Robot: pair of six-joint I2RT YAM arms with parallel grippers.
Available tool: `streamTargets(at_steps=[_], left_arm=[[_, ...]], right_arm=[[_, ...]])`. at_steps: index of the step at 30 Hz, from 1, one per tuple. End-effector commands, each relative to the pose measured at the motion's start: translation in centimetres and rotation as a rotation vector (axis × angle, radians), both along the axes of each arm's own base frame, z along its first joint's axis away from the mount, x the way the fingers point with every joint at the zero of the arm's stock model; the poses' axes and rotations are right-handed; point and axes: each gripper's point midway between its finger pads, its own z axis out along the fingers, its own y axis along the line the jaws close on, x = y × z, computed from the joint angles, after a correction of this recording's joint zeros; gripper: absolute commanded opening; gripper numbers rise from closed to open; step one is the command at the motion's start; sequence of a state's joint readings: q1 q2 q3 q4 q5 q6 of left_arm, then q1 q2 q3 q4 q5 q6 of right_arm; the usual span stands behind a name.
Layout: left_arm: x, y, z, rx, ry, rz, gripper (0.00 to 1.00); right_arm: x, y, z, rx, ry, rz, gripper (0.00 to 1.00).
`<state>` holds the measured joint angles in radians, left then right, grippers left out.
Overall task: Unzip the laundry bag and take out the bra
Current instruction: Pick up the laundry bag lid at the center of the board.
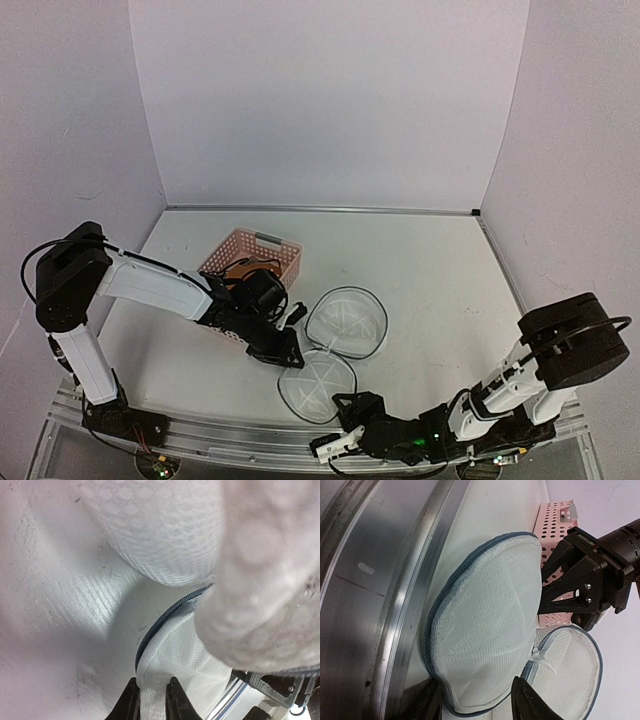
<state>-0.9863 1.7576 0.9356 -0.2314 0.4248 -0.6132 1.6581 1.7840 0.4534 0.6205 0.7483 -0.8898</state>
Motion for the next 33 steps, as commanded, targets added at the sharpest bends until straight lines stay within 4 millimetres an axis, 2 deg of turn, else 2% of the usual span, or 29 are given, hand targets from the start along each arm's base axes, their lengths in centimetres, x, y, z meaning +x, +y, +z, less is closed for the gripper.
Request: streamTargets(at_steps=[1,4,7,10,19,23,28,33], left_arm=[[-0.8,-1.1,1.2,-0.069,0.032,-0.027,0.14],[-0.8,-1.2,1.7,-0.084,0.027,-0.029,0.02],[-0.8,-1.3,2.4,-0.101,0.023,-0.03,0.0],[-0.7,-1.4,2.9,-0.116,0.017,-0.026,0.0],[-0.6,-2.8,6.9,-0.248,0.025,-0.015,0.0],[0.5,-2.6,8.6,-0.299,0.03,0.029,0.0],[2.6,-1.2,10.4,-0.375,0.046,0.107,0.0],[4.1,-0.8,12.4,-0.455,0.057,0.147,0.0]], right_arm=[[0.0,0.9,0.4,0.037,0.006,-0.007,0.43],[0.2,0.9,0.7,0.048,0.0,-0.018,0.37],[0.3,1.0,1.2,0.072,0.001,-0.031,0.29],[0.3,1.0,1.8,0.109,0.017,-0.045,0.28],[0.0,0.4,4.5,0.261,0.102,-0.06,0.59],[-0.1,-0.3,5.9,0.305,0.114,-0.055,0.64],[0.0,-1.4,7.5,0.346,0.127,-0.051,0.7],[-0.2,-1.5,8.8,0.407,0.169,-0.056,0.78]])
